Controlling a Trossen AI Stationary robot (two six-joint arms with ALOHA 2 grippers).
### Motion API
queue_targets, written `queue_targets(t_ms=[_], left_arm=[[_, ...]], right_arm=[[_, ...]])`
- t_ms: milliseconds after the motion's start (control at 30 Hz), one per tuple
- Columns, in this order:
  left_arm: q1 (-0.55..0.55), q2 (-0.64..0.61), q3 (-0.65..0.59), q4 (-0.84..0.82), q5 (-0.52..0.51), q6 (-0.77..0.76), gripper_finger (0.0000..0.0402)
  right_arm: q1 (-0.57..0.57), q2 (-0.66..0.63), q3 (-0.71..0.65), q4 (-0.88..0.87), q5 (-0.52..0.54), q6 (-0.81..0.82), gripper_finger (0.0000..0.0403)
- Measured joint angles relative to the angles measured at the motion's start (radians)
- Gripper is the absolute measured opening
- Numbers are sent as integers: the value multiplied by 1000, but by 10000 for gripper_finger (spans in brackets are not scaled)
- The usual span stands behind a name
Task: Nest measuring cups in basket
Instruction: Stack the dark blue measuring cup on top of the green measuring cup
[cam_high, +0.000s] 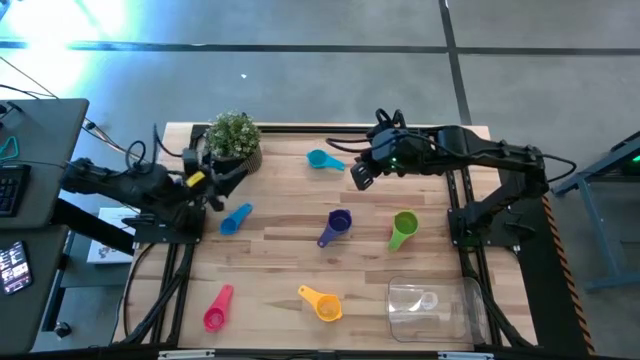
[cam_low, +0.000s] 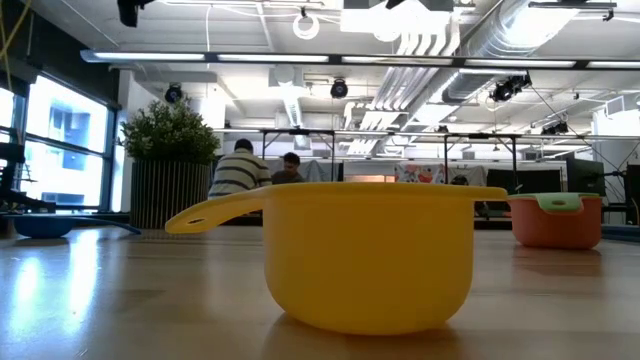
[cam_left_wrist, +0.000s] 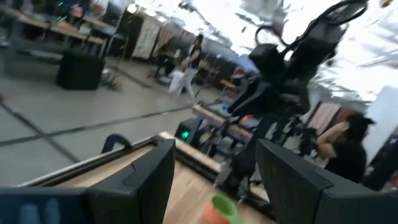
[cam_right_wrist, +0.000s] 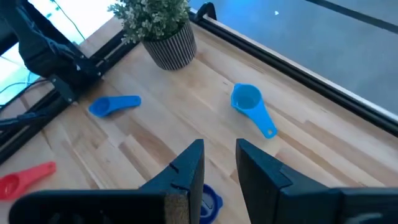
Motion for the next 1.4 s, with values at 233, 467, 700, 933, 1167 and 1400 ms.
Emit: queue_targets(t_ms=[233, 467, 700, 933, 1167, 1400], left_arm=[[85, 144, 125, -162, 57, -105, 216], [236, 316, 229, -315, 296, -233, 216], [298, 472, 273, -310, 360, -266, 216], [334, 609, 317, -306, 433, -365, 216], [339, 740, 359, -285, 448, -413, 216], [338, 857, 372, -220, 465, -466, 216]], right_arm=[[-1, 0, 0, 0, 4, 9, 85], [-3, 0, 0, 0, 38, 69, 85], [-4, 0, 0, -3, 61, 89, 85], [-3, 0, 0, -26, 61, 93, 85], [-8, 1, 0, -41, 61, 85, 85], [-30, 1, 0, -48, 48, 85, 85]])
